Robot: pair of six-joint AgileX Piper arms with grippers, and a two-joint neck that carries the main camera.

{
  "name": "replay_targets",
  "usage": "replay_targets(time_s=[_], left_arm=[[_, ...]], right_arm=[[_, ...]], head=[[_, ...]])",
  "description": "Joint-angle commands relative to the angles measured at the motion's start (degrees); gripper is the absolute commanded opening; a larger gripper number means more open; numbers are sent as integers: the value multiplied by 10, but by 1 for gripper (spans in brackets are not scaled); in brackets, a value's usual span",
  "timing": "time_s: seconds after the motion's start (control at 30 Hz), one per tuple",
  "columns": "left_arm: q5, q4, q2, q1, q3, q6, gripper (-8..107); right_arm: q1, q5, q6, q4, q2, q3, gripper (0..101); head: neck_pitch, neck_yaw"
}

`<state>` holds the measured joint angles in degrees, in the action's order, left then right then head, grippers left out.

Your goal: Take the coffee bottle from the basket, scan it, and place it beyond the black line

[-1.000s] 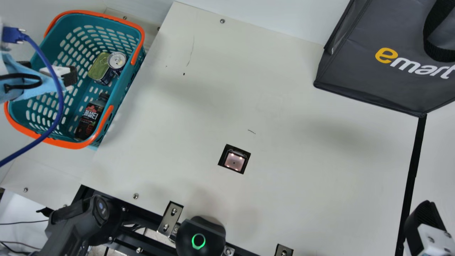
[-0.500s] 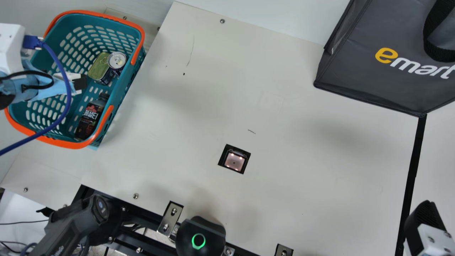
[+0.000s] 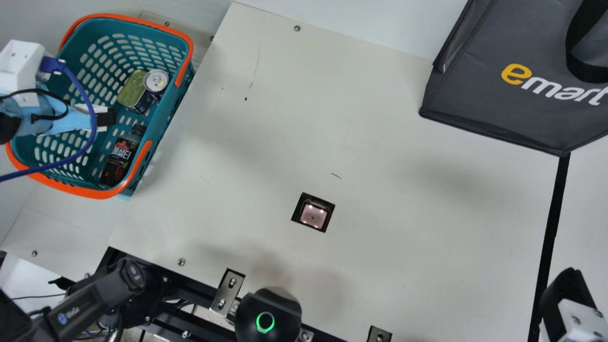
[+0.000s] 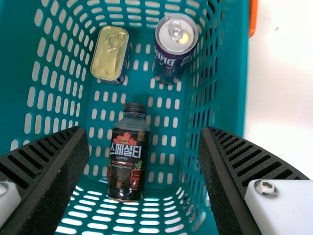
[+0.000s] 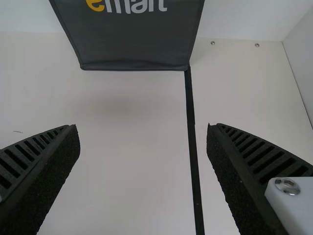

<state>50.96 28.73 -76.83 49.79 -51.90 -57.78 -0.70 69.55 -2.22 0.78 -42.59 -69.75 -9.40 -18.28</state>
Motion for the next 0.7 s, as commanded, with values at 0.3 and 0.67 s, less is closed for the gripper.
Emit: replay_targets(time_s=[0.3,0.67], left_arm=[[-41,37,-92,14,-1,-108,90],[-63,68,-187,3,-18,-194,90]], right_arm=[[0,0,0,0,0,0,91],[0,0,0,0,0,0,91]], head=[[15,-1],[15,-1]])
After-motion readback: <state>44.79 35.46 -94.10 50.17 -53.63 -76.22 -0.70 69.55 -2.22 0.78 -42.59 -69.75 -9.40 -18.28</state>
